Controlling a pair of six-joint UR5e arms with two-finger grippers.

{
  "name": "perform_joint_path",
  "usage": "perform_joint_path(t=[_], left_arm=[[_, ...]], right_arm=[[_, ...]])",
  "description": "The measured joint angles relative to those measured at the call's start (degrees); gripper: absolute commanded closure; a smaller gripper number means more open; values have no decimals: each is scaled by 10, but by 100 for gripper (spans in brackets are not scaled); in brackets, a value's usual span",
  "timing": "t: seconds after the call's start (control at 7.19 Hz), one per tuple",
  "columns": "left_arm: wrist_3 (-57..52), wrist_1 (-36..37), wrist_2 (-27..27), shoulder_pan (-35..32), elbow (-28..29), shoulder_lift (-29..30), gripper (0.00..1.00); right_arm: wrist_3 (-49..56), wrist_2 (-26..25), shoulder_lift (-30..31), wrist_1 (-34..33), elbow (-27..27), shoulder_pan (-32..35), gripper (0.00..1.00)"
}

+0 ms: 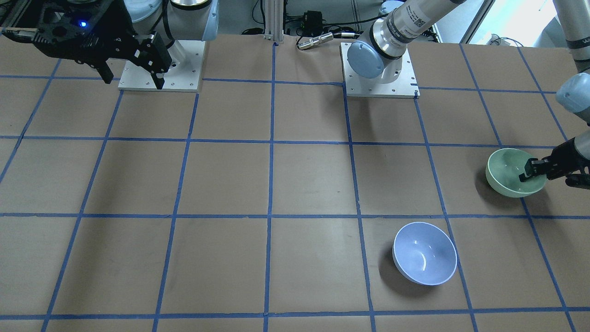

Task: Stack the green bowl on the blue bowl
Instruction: 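Lift the green bowl with the left gripper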

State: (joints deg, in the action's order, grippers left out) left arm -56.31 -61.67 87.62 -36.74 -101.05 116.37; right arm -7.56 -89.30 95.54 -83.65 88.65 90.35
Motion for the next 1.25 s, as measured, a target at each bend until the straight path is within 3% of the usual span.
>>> perform_joint_path(t=[0.7, 1.25], left_arm=[[2, -9, 2, -7, 21, -13, 100], [37, -63, -1, -50, 47, -52, 100]], right_arm=[[0, 0, 0, 0, 0, 0, 0], [0, 0, 0, 0, 0, 0, 0]])
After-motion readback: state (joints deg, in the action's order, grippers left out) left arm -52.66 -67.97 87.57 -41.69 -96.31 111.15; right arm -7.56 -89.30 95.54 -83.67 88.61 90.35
